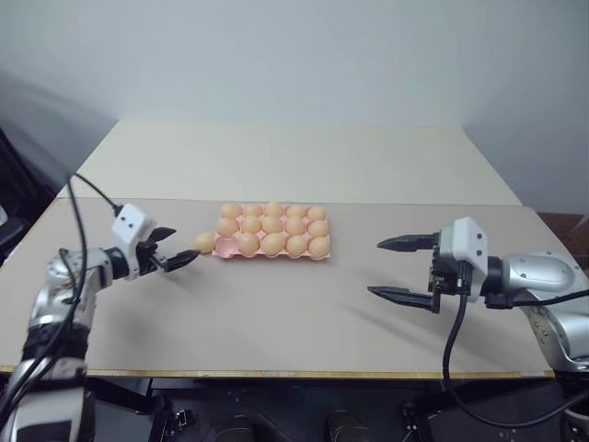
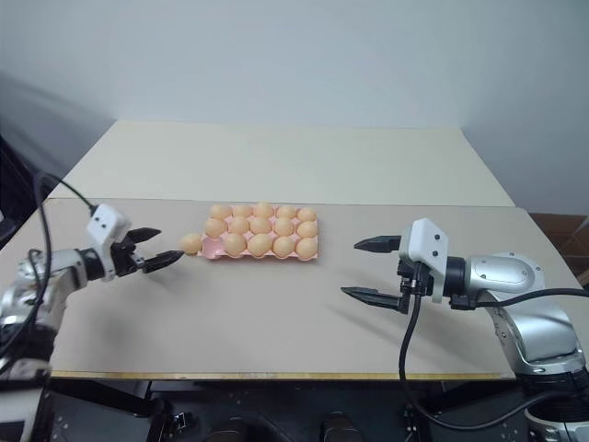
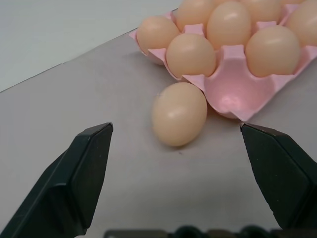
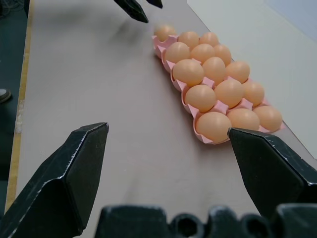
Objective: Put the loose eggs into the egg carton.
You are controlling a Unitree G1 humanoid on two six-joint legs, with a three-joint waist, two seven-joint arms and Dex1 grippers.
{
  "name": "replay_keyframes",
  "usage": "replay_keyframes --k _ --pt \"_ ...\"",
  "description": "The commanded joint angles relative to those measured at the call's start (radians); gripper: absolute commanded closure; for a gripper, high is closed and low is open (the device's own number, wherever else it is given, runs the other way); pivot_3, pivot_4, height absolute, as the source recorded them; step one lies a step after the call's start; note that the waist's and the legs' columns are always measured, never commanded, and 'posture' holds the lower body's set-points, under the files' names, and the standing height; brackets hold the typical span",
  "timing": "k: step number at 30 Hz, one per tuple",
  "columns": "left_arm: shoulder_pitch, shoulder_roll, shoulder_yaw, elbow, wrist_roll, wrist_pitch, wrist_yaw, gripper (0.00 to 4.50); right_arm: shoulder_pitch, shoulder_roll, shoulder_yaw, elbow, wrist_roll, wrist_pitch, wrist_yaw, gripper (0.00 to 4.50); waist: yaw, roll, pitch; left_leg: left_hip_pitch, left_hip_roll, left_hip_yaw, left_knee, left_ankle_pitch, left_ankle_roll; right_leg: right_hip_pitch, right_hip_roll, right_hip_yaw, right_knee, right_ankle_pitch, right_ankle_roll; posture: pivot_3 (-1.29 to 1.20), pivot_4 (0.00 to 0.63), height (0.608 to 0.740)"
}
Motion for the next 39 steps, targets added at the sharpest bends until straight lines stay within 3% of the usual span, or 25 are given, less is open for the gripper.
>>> replay_keyframes --k 1,8,17,20,27,31,39 --pt "-0.102 -0.012 -0.037 0.167 0.061 -0.128 -0.037 0.02 0.006 -0.002 -0.042 -0.045 0.018 -0.012 -0.019 0.0 0.0 0.0 0.0 0.0 0.0 0.0 0.0 0.0 0.0 0.0 0.0 0.0 0.0 0.0 0.0 0.0 0.15 0.74" --pt "-0.25 -0.041 -0.107 0.433 0.162 -0.265 -0.088 0.02 0.025 -0.003 -0.054 -0.075 0.025 -0.002 -0.046 0.0 0.0 0.0 0.0 -0.001 0.0 0.0 0.0 0.0 0.0 0.0 0.0 0.0 -0.001 0.0 0.0 0.0 0.15 0.74" --pt "-0.342 -0.076 -0.118 0.585 0.227 -0.331 -0.073 0.02 0.047 -0.008 -0.07 -0.132 0.043 0.035 -0.078 0.0 0.001 0.0 0.0 -0.001 0.0 -0.001 0.001 0.0 0.0 0.0 0.0 -0.001 0.0 0.0 0.0 0.0 0.15 0.74" --pt "-0.356 -0.098 -0.128 0.621 0.257 -0.345 -0.064 0.59 0.041 -0.01 -0.068 -0.144 0.051 0.049 -0.087 0.0 0.001 0.0 0.0 -0.001 0.0 -0.001 0.002 0.0 0.0 0.0 0.0 -0.001 0.0 0.0 0.0 0.0 0.15 0.74" --pt "-0.38 -0.115 -0.146 0.667 0.318 -0.364 -0.008 2.69 0.041 -0.019 -0.076 -0.174 0.067 0.079 -0.107 0.0 0.001 0.0 0.0 -0.002 0.0 -0.002 0.004 0.0 0.0 0.001 0.0 -0.001 0.003 0.0 0.001 0.0 0.15 0.74" --pt "-0.389 -0.094 -0.13 0.664 0.306 -0.368 -0.023 2.69 0.059 -0.018 -0.086 -0.197 0.071 0.093 -0.123 0.0 0.0 0.0 0.0 -0.002 0.0 -0.002 0.005 0.0 0.0 0.001 0.0 -0.001 0.004 0.0 0.001 0.0 0.15 0.74" --pt "-0.398 0.051 -0.08 0.595 0.238 -0.382 -0.236 2.69 0.096 -0.013 -0.098 -0.228 0.081 0.101 -0.147 0.0 -0.004 -0.001 0.0 -0.004 0.0 -0.002 0.006 0.0 0.0 -0.001 0.0 -0.002 0.003 0.0 0.001 0.0 0.15 0.74"
